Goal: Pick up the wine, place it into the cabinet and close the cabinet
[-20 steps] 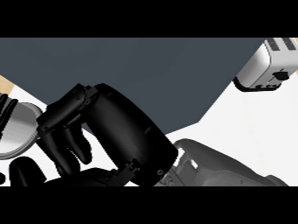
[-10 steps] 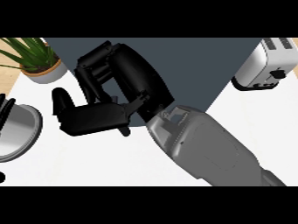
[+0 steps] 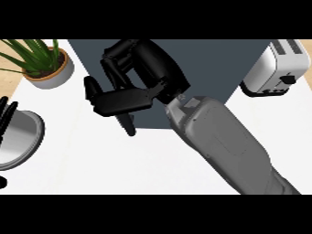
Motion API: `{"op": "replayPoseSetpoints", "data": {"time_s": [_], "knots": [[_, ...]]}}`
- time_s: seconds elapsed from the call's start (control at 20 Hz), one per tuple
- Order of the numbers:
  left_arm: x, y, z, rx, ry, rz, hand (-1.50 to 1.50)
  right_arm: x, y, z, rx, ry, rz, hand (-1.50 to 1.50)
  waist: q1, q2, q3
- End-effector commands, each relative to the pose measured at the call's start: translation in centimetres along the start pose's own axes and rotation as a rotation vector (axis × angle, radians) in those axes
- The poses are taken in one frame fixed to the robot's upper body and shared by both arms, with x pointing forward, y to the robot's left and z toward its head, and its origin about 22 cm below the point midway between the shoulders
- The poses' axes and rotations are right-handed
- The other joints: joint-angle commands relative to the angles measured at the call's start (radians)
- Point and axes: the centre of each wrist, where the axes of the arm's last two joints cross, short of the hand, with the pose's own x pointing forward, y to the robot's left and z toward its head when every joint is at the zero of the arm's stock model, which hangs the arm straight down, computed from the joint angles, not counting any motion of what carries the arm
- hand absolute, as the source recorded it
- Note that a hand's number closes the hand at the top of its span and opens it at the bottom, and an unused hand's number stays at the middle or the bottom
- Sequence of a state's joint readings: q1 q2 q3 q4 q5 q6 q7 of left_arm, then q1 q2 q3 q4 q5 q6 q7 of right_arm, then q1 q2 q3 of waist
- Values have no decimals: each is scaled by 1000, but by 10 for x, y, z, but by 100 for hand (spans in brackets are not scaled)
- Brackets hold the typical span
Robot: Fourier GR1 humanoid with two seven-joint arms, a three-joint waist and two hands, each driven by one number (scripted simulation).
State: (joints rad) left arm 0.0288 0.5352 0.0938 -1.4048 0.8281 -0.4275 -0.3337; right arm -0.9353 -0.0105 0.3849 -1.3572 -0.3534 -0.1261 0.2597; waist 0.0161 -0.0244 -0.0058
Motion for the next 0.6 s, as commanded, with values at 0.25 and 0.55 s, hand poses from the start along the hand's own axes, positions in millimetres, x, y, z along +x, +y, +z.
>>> {"op": "replayPoseSetpoints", "data": {"time_s": [0.25,0.55], "knots": [[9,6,-15,8,-5,-23,-150,-17,-74,0,-143,63,64,150,-9,34,5],[8,-1,-13,-37,2,2,-150,-20,-81,-6,-165,46,60,150,11,35,5]]}}
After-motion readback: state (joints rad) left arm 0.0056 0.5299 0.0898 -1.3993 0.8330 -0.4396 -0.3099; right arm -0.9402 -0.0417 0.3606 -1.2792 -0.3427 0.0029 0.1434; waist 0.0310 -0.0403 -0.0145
